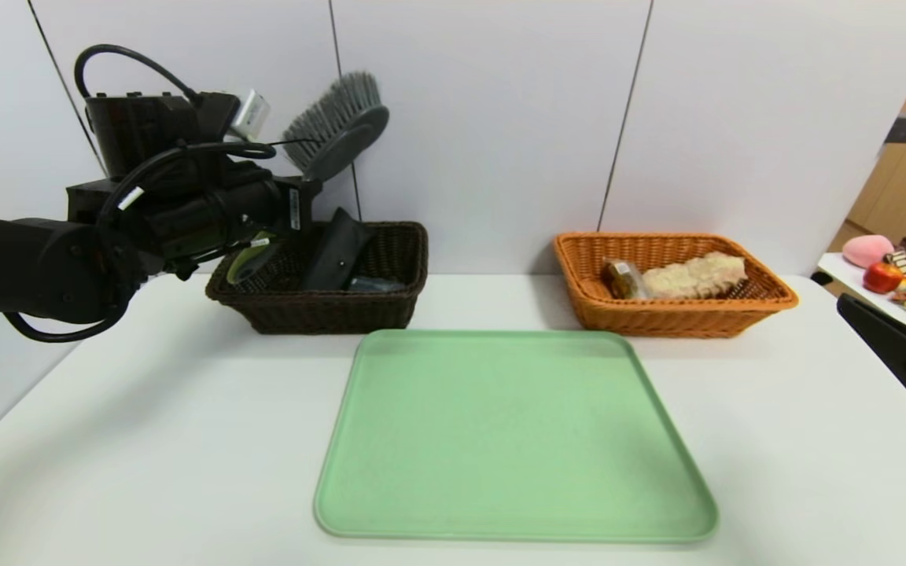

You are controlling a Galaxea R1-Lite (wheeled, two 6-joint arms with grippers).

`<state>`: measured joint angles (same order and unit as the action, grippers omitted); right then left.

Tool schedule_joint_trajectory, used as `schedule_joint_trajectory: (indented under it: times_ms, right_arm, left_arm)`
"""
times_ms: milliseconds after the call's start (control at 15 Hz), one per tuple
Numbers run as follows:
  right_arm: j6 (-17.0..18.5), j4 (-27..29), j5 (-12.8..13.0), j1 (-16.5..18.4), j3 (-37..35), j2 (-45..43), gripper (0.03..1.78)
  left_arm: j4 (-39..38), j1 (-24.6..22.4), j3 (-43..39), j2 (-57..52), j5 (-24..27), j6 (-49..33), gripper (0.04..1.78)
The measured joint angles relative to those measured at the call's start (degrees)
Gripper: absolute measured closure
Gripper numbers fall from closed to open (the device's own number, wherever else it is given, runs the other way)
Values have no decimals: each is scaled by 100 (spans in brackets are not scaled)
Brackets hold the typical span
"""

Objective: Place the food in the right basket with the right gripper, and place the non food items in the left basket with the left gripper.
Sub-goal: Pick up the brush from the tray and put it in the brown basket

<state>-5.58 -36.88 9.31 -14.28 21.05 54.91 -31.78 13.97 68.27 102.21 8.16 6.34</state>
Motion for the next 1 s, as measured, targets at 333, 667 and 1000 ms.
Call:
schedule_joint_trajectory:
  times_ms: [333, 667, 1000]
  right_arm:
    - [2, -2, 16, 6, -72, -4, 11]
    - [18, -5, 39, 13, -127, -6, 11]
    - [33, 0, 49, 15, -154, 16, 11]
  left_arm:
    - [857, -406, 216, 82, 2007, 2516, 154]
    - [2321, -785, 1153, 494, 2566, 5066, 154]
    - [2341, -944, 1423, 863, 2477, 5403, 154]
